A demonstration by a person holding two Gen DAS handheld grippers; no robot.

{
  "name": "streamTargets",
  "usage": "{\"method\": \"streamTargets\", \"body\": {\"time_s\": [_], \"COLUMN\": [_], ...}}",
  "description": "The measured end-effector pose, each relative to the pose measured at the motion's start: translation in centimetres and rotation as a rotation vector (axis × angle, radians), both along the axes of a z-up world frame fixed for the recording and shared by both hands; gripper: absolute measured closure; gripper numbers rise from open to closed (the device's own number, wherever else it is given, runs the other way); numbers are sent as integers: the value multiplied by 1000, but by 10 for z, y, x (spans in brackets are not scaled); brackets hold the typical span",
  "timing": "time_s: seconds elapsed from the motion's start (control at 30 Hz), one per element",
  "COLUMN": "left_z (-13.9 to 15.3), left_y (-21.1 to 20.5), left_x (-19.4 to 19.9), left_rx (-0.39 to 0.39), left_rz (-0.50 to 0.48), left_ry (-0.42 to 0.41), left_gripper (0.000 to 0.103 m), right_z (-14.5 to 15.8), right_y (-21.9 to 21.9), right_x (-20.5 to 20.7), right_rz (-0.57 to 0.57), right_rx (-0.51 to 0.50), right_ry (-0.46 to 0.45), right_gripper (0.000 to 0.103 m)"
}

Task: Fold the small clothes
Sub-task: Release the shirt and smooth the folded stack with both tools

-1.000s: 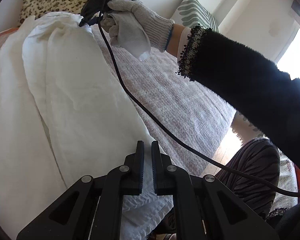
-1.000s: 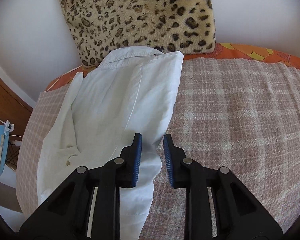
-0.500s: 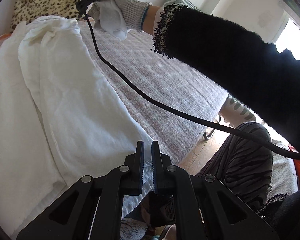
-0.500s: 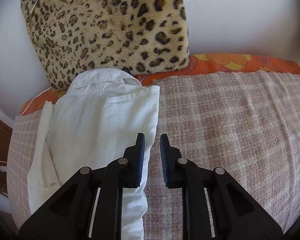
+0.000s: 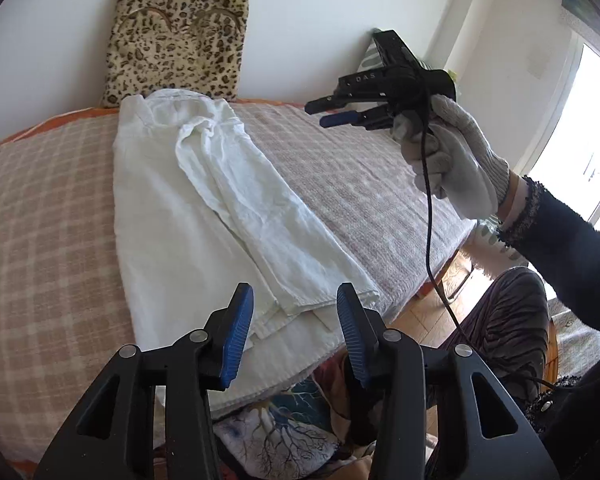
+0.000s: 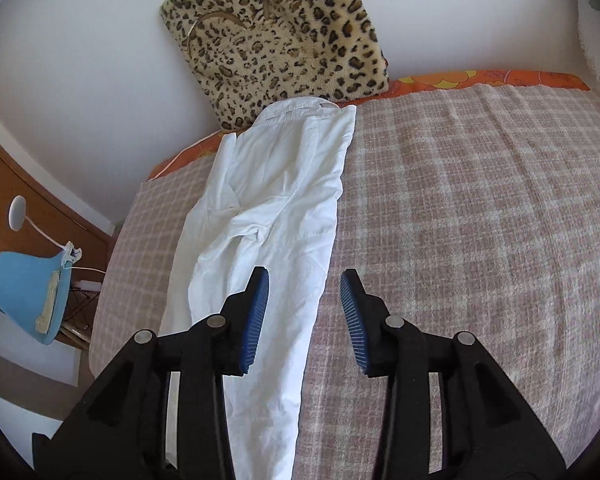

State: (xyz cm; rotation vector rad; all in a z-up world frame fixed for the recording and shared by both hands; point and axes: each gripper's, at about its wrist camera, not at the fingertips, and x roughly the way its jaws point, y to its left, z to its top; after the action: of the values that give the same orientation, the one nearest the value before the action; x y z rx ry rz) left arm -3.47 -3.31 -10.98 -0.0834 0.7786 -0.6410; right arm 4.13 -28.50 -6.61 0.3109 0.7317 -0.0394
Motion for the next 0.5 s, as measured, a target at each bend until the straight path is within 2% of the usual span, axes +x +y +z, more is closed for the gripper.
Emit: {"method": "streamTargets", "body": {"time_s": [0.1,0.23,0.4,0.5], "left_z": [-4,-28,-67,-74], "left_y": [39,76,88,80], "left_x": [19,45,59,58], "left_rx": [-59,-166,-226,-233], "left_rz": [96,164,198,177], "left_ry": [33,171,357,383], "left_gripper": [61,61,61,61], "right_z": [-33,-75,-112,-127], "right_y": [16,36,43,42], "right_x": [-35,-64,-82,-85], "right_rz": [47,93,109,114], "right_rx": [38,75,138,163], "right_ry": [44,99,135,151], "right_gripper": [63,63,63,63]}}
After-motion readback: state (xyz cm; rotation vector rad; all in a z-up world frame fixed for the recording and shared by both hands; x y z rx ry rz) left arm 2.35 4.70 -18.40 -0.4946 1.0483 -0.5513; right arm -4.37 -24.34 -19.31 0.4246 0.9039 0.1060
